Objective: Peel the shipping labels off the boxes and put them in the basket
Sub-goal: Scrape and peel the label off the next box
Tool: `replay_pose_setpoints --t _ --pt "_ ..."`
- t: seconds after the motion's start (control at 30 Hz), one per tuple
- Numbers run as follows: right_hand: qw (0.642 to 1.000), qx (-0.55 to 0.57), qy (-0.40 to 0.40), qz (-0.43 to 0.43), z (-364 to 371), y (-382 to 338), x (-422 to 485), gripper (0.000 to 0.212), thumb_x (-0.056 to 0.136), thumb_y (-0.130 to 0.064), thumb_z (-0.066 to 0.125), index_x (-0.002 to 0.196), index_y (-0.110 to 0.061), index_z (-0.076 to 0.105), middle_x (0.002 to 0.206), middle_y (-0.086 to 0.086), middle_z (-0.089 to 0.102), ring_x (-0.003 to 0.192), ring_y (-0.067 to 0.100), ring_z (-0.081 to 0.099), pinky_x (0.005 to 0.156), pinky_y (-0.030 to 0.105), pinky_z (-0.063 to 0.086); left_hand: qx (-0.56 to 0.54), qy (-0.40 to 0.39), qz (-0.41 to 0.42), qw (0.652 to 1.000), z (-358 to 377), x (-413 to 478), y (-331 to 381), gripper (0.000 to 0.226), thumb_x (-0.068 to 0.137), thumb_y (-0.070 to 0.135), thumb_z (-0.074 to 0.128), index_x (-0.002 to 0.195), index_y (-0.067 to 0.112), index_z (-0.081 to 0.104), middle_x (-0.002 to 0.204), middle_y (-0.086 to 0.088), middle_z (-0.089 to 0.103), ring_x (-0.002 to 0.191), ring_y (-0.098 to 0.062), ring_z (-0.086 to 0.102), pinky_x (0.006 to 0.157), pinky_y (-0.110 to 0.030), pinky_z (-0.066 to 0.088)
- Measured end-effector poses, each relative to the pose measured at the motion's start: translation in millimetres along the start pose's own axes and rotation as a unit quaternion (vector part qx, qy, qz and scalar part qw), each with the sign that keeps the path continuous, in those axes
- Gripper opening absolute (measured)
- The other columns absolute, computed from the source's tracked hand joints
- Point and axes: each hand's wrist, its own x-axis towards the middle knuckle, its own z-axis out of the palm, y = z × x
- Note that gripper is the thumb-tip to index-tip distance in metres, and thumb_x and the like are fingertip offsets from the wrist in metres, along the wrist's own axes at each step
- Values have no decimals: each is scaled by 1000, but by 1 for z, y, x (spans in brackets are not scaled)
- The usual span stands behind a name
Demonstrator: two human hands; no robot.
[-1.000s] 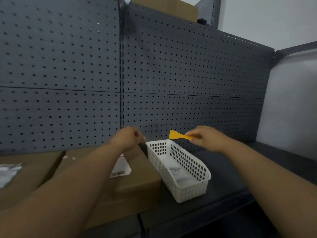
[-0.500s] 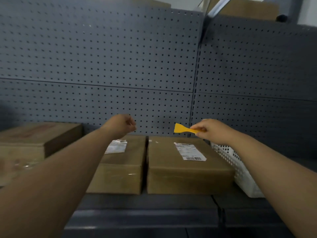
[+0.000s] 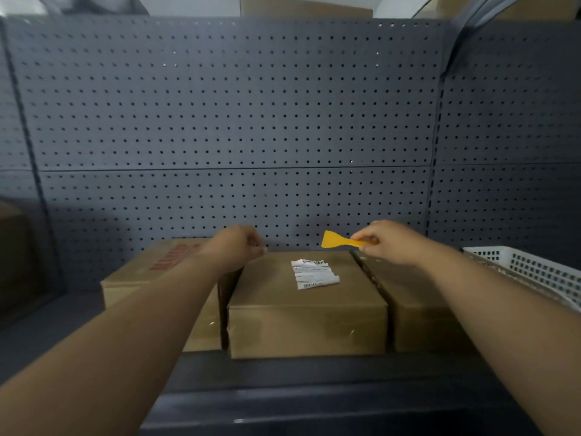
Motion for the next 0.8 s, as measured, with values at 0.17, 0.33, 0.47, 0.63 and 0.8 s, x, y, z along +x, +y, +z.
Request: replay_pose_setpoints --t 0.17,0.33,0.47,0.63,0.8 --pt "1000 -8 -3 26 11 -12 1 31 92 -22 53 122 -24 61 118 -2 62 96 14 56 87 30 47 5 -41 36 998 8 7 -3 16 87 30 60 99 21 59 92 5 55 77 -8 50 65 -19 38" --pt "999 -10 -3 44 10 -8 -2 28 91 -22 54 117 -25 64 99 -9 60 97 15 58 87 31 47 0 -80 47 996 21 19 9 29 88 28 59 114 15 60 115 -4 63 103 -19 57 81 -23 40" --pt "998 -35 -3 58 9 3 -5 32 91 -24 55 123 -26 59 117 -5 57 103 13 54 90 27 43 3 -119 38 992 39 28 19 42 89 28 57 129 16 53 129 -6 58 115 -21 54 95 -29 42" --pt "997 -35 -10 72 4 20 -1 34 92 -24 54 126 -27 57 123 -1 54 105 14 53 90 26 41 32 -191 17 981 55 43 27 60 87 41 58 137 11 44 139 -9 49 125 -24 47 102 -34 37" --pt "996 -29 -20 77 1 33 7 33 93 -24 53 126 -25 57 119 1 55 105 18 54 91 29 43 87 -217 42 971 60 58 35 41 93 33 49 124 8 56 128 -11 58 114 -24 53 97 -33 41"
